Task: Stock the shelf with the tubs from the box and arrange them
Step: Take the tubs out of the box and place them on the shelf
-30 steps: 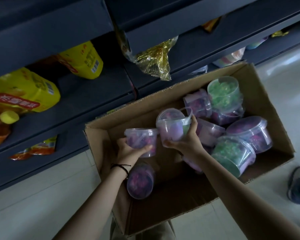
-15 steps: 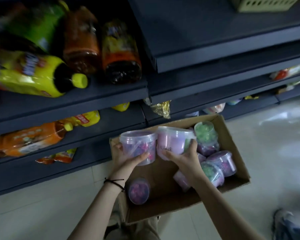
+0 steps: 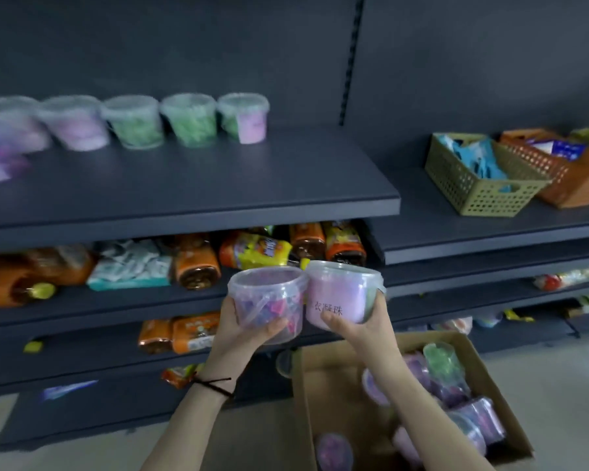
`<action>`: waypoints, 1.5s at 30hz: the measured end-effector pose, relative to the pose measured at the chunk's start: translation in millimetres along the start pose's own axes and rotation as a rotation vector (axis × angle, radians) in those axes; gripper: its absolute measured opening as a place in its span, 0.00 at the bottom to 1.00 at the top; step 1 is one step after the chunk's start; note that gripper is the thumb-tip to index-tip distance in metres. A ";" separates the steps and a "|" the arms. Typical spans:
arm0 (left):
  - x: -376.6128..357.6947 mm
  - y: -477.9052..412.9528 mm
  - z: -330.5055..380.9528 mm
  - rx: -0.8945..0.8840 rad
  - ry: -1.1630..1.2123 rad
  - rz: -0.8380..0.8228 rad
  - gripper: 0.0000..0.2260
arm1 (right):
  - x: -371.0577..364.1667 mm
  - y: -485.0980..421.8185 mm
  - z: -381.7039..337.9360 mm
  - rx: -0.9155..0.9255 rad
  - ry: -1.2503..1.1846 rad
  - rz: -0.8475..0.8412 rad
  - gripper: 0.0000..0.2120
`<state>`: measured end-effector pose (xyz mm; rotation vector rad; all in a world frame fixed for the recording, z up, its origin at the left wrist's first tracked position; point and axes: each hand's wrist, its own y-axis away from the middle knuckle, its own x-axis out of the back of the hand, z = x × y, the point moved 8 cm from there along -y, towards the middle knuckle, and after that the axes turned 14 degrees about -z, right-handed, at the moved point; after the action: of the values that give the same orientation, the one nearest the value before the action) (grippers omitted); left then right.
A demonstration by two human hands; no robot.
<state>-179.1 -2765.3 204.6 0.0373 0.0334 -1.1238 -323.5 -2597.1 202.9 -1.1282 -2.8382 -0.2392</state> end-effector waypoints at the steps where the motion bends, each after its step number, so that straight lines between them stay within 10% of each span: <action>1: 17.3 14.9 12.9 -0.010 0.013 0.022 0.34 | -17.8 5.4 -16.6 0.025 0.008 -0.016 0.39; 17: 244.9 147.7 157.7 -0.138 -0.078 0.346 0.38 | -251.8 13.6 -182.6 0.237 -0.034 -0.149 0.31; 45: 409.4 -73.6 144.2 -0.072 -0.256 0.610 0.40 | -316.9 -260.9 -200.5 0.275 0.347 -0.162 0.42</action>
<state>-67.4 -3172.6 329.0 -0.1522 -0.1575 -0.5108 -269.7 -3032.8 329.0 -0.7242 -2.5540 -0.0446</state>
